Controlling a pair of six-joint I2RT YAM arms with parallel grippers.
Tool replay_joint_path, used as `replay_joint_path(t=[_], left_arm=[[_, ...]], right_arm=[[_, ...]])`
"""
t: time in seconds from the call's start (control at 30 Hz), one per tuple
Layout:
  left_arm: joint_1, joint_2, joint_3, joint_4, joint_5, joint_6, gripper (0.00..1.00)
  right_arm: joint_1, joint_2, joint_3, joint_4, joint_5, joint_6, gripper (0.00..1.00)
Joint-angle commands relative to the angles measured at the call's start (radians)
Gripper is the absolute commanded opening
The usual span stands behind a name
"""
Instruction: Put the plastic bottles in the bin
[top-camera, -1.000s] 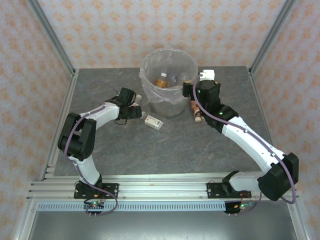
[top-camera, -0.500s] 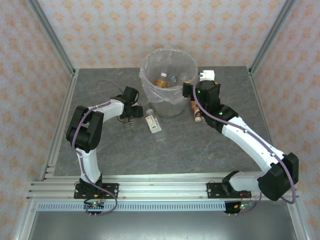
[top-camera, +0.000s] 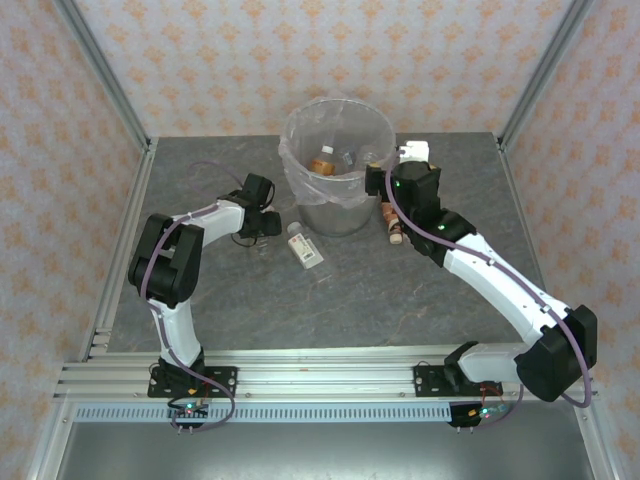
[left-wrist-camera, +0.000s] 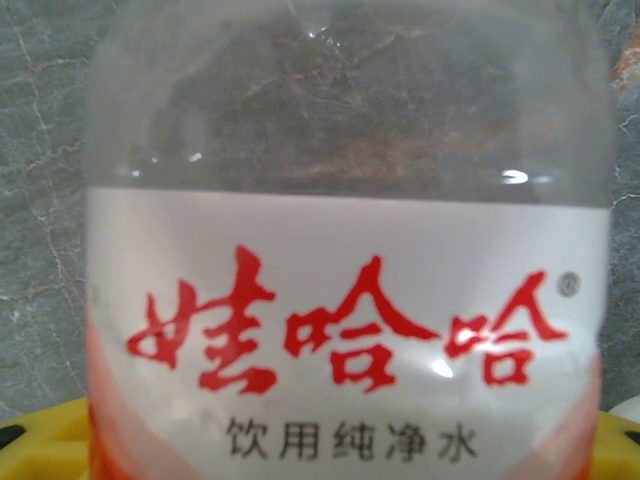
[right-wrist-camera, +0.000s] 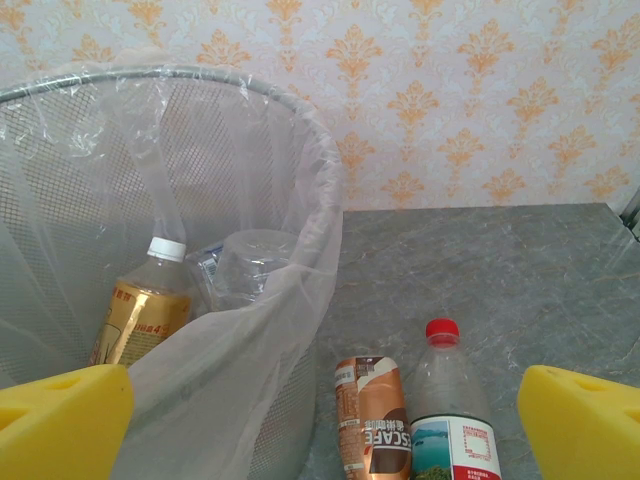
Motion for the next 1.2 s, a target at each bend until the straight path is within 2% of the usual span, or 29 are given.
replay_joint_path(t=[0.0, 0.3, 0.47, 0.63, 0.87, 1.17], left_arm=[[0.009, -0.038, -0.008, 0.006, -0.007, -0.002, 0.58], [0.009, -0.093, -0.010, -0.003, -0.039, -0.015, 0.57], [0.009, -0.142, -0.034, 0.009, -0.065, -0.026, 0.56], [0.009, -0.189, -0.046, 0.011, -0.066, -0.035, 0.56], [0.008, -0.256, -0.056, 0.009, -0.073, -0.045, 0.56], [0.008, -0.362, -0.079, 0.029, -0.036, -0.080, 0.56]], right_arm=[[-0.006, -0.013, -0.014, -0.003, 0.025, 0.016, 0.99], [-0.006, -0.016, -0.018, 0.012, 0.010, 0.026, 0.99], [-0.005, -0.065, -0.065, 0.104, -0.067, 0.031, 0.99], [-0.005, -0.125, -0.131, 0.208, -0.098, 0.033, 0.99], [-0.005, -0.156, -0.189, 0.250, -0.100, 0.049, 0.99], [-0.006, -0.195, -0.274, 0.302, -0.196, 0.042, 0.99]])
